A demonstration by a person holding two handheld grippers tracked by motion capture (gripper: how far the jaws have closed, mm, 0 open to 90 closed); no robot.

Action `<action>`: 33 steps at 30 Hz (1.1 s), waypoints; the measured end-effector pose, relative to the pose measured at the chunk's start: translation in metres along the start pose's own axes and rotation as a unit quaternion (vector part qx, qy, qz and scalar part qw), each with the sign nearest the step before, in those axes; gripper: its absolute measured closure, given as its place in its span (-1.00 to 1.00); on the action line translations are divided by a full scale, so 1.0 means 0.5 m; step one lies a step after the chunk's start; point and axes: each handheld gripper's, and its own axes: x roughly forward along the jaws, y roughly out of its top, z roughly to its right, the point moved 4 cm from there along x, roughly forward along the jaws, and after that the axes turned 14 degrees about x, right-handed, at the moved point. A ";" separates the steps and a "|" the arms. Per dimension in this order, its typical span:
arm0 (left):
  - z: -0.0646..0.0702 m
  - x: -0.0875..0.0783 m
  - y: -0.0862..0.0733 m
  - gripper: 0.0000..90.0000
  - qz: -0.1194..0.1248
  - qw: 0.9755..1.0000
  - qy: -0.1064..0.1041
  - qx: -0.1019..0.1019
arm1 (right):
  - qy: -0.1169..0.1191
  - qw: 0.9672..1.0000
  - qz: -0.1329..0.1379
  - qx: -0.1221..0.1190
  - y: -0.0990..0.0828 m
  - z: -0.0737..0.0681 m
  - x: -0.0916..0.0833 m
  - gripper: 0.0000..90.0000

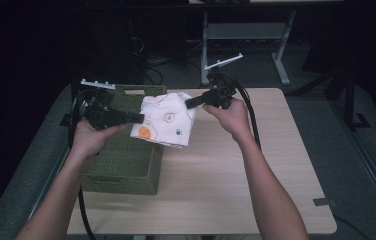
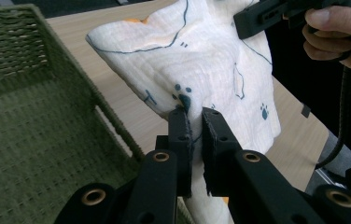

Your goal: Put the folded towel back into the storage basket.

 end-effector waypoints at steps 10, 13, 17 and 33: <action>-0.025 -0.038 -0.015 0.86 -0.001 1.000 0.011 -0.003 | 0.004 1.000 -0.006 -0.009 0.021 -0.035 0.034 0.85; -0.032 -0.044 -0.019 0.86 -0.002 1.000 0.014 -0.005 | 0.005 1.000 -0.008 -0.012 0.027 -0.044 0.045 0.85; -0.043 -0.056 -0.030 0.86 -0.001 1.000 0.016 -0.007 | 0.005 1.000 -0.012 -0.013 0.033 -0.051 0.062 0.85; -0.087 -0.107 -0.075 0.86 -0.002 0.999 0.037 -0.025 | 0.021 0.999 -0.028 -0.018 0.051 -0.090 0.146 0.85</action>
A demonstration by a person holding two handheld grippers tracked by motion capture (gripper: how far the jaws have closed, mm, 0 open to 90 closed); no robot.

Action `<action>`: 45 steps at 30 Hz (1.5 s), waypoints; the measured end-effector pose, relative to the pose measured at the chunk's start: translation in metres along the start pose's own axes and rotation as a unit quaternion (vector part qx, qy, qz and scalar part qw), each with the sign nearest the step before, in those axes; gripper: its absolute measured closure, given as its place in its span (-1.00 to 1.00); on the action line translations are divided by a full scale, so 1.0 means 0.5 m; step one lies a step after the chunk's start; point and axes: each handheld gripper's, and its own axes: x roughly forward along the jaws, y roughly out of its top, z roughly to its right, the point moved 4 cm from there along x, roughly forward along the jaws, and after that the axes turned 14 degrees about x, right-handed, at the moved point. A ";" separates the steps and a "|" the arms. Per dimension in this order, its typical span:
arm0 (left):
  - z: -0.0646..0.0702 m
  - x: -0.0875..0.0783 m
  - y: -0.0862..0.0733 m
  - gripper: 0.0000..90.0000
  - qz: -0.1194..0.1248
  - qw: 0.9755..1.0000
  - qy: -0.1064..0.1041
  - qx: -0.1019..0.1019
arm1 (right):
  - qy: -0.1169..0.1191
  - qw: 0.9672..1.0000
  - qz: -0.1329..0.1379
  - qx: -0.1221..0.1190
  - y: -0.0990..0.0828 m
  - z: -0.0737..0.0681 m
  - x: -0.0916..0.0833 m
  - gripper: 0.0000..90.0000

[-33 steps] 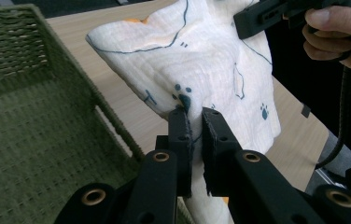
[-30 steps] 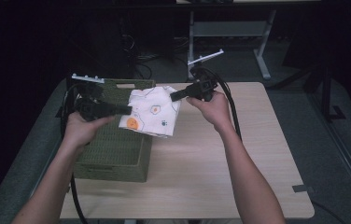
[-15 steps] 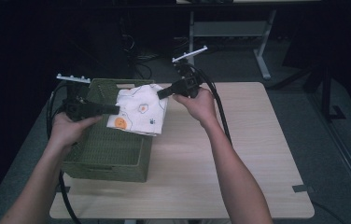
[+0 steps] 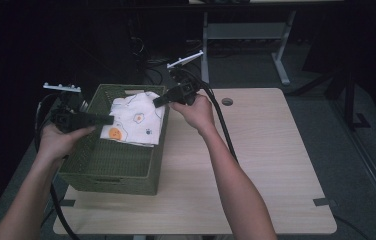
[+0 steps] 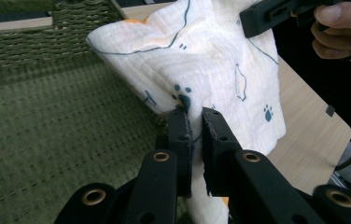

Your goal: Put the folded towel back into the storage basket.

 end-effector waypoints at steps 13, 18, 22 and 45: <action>-0.029 -0.018 -0.033 0.86 -0.008 1.000 0.014 -0.011 | 0.011 1.000 -0.012 0.002 0.008 -0.005 0.055 0.84; -0.037 -0.018 -0.044 0.86 -0.010 1.000 0.017 -0.015 | 0.012 1.000 -0.014 0.004 0.009 -0.001 0.069 0.84; -0.046 -0.016 -0.055 0.86 -0.015 0.999 0.020 -0.020 | 0.015 1.000 -0.017 0.006 0.011 0.002 0.083 0.84; -0.096 0.031 -0.118 0.84 -0.072 0.996 0.044 -0.033 | 0.002 0.999 -0.047 0.020 0.001 0.036 0.175 0.84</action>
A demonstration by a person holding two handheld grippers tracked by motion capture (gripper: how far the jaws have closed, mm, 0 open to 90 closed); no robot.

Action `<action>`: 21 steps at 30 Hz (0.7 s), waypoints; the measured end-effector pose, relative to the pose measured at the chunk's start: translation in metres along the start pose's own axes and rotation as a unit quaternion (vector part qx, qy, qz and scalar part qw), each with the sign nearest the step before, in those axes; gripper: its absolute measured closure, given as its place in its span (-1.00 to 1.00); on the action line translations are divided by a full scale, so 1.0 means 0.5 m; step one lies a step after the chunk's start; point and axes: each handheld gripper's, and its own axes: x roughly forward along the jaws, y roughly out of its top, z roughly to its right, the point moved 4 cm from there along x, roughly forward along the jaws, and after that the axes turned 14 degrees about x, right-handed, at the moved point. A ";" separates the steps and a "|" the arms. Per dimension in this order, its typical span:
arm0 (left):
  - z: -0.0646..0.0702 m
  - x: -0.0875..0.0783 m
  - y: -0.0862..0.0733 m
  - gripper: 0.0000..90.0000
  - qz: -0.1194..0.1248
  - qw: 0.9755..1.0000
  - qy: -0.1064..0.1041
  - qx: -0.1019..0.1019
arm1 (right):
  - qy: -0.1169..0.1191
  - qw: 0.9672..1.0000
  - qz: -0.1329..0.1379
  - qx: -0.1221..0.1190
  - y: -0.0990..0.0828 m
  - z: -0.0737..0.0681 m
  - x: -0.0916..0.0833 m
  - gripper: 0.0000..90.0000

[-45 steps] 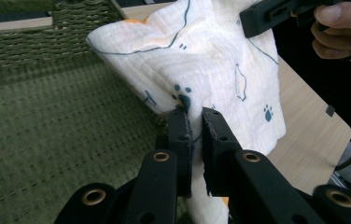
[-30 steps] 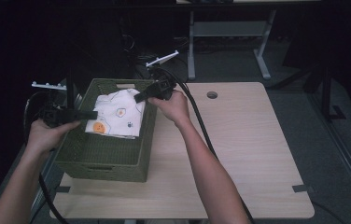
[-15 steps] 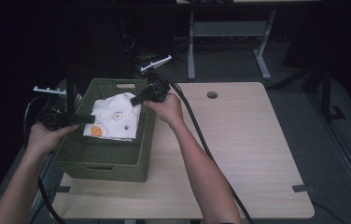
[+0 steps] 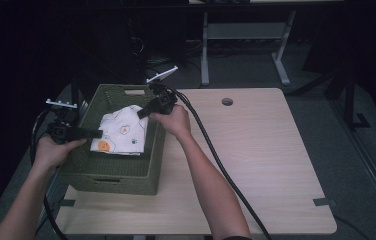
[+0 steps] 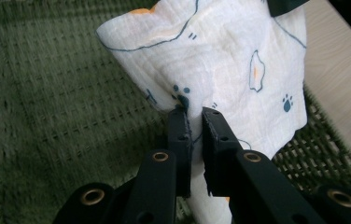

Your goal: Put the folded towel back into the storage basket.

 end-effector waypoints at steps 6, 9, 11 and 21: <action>-0.007 0.013 -0.005 0.84 -0.009 1.000 0.002 -0.001 | -0.001 1.000 -0.001 0.004 0.000 0.008 0.017 0.83; -0.021 0.031 -0.014 0.65 -0.031 0.999 0.036 -0.005 | -0.013 1.000 0.001 0.001 0.002 0.015 0.025 0.54; -0.031 0.046 -0.025 0.57 -0.043 0.998 0.037 -0.018 | -0.037 0.999 0.004 0.001 0.005 0.023 0.032 0.33; -0.029 0.050 -0.044 0.49 -0.043 0.998 0.042 -0.019 | -0.047 0.999 0.009 -0.013 -0.013 0.026 0.019 0.31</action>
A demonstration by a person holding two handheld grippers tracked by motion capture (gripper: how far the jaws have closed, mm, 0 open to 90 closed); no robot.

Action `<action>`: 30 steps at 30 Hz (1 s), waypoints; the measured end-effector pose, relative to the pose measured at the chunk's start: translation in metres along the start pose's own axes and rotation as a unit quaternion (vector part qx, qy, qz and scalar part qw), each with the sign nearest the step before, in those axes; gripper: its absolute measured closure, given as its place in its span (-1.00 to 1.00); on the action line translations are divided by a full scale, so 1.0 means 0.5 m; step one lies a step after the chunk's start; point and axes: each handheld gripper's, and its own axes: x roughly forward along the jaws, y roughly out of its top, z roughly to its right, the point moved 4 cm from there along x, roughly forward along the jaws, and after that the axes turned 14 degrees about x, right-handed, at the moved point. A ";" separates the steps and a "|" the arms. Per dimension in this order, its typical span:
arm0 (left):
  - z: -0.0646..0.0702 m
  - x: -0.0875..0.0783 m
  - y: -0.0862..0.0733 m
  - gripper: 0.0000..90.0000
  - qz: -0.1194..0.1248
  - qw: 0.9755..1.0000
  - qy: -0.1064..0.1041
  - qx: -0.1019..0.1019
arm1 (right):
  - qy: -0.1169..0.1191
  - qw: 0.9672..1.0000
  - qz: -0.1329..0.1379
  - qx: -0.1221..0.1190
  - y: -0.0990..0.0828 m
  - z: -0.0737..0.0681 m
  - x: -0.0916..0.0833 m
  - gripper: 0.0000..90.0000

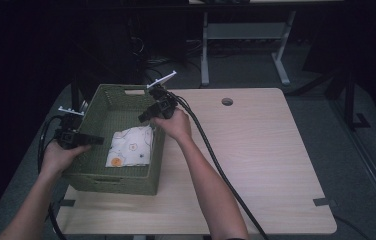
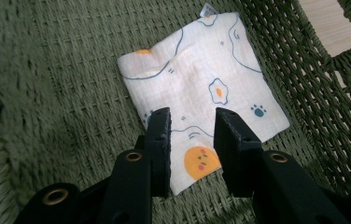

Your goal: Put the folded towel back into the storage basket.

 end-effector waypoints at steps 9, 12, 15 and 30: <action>0.016 -0.017 0.015 0.47 0.017 1.000 -0.004 0.011 | 0.013 1.000 0.017 0.000 0.000 0.000 -0.050 0.29; 0.025 -0.025 0.023 0.45 0.028 1.000 -0.005 0.014 | 0.016 1.000 0.026 0.004 -0.003 0.002 -0.067 0.28; 0.031 -0.032 0.029 0.40 0.039 0.999 -0.004 0.012 | 0.018 0.999 0.028 0.006 -0.008 0.008 -0.083 0.24; 0.078 -0.055 0.052 0.28 0.072 0.997 -0.022 0.032 | 0.023 0.998 0.061 0.018 -0.027 0.033 -0.168 0.12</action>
